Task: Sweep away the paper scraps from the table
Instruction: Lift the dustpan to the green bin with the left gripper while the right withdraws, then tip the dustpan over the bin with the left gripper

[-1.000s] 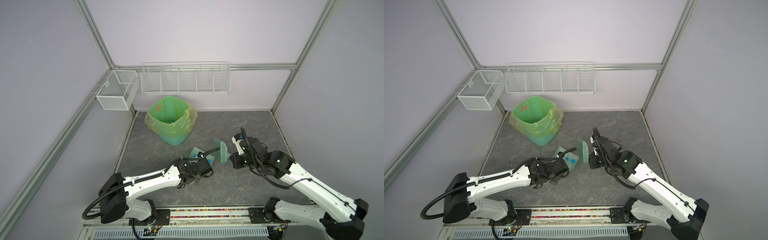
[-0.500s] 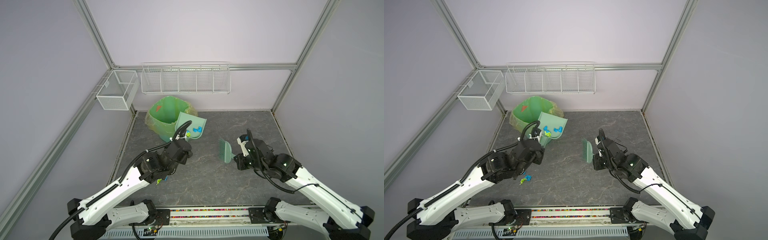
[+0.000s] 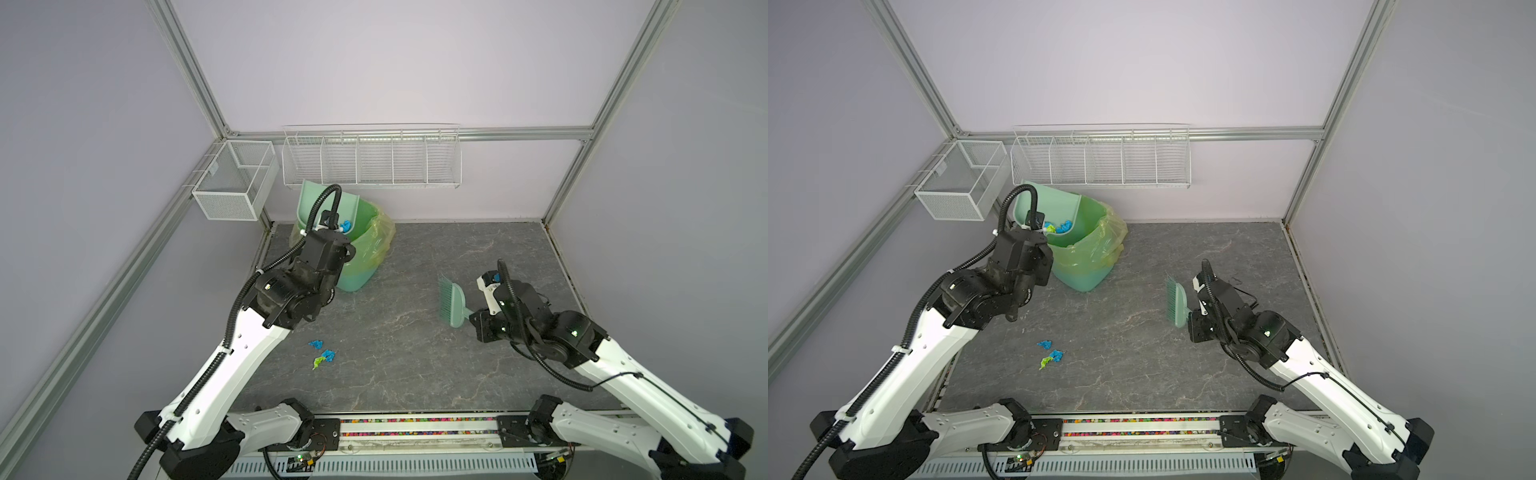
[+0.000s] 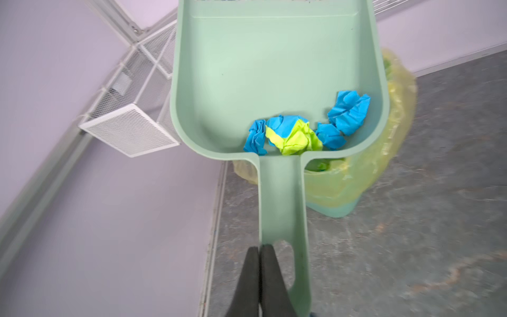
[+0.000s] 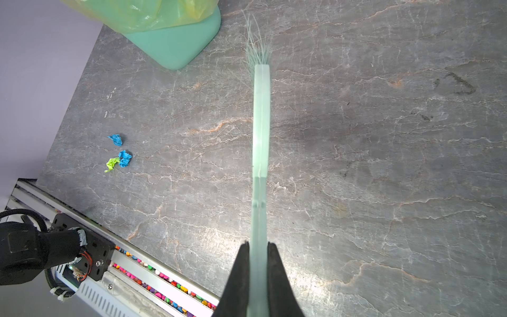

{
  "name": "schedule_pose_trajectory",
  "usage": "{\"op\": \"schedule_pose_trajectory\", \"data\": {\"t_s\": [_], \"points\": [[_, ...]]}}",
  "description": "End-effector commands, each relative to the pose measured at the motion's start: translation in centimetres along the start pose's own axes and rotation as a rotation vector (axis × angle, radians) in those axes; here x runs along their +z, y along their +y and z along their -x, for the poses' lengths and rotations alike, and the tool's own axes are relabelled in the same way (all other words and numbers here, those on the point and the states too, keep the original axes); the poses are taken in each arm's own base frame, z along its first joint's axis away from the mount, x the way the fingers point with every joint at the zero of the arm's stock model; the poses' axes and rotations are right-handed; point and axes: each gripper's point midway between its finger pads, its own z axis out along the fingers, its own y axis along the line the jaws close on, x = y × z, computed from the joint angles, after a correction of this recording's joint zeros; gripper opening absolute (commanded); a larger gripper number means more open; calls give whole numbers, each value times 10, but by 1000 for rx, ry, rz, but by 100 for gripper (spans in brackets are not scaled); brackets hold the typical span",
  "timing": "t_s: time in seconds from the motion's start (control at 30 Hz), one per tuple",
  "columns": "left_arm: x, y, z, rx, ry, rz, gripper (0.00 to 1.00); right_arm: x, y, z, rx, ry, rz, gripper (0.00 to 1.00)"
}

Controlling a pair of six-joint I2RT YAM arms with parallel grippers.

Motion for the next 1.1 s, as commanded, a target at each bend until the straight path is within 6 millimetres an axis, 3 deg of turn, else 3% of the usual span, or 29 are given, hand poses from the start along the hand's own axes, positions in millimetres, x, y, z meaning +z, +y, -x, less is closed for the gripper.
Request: {"op": "schedule_pose_trajectory", "data": {"t_s": [0.0, 0.23, 0.47, 0.6, 0.73, 0.87, 1.07], "points": [[2, 30, 11, 140, 25, 193, 0, -2, -2, 0, 8, -30, 15, 7], [17, 50, 43, 480, 108, 531, 0, 3, -2, -13, 44, -53, 70, 7], [32, 40, 54, 898, 115, 631, 0, 2, -4, -29, 83, -70, 127, 7], [39, 33, 39, 1015, 144, 539, 0, -6, -5, -28, 84, -95, 136, 7], [44, 30, 36, 1027, 160, 540, 0, -12, -2, -26, 84, -109, 160, 7], [51, 5, 28, 1108, 144, 489, 0, -12, -2, -28, 86, -105, 166, 7], [55, -9, 29, 1135, 131, 474, 0, -14, -6, -31, 88, -107, 155, 7]]}}
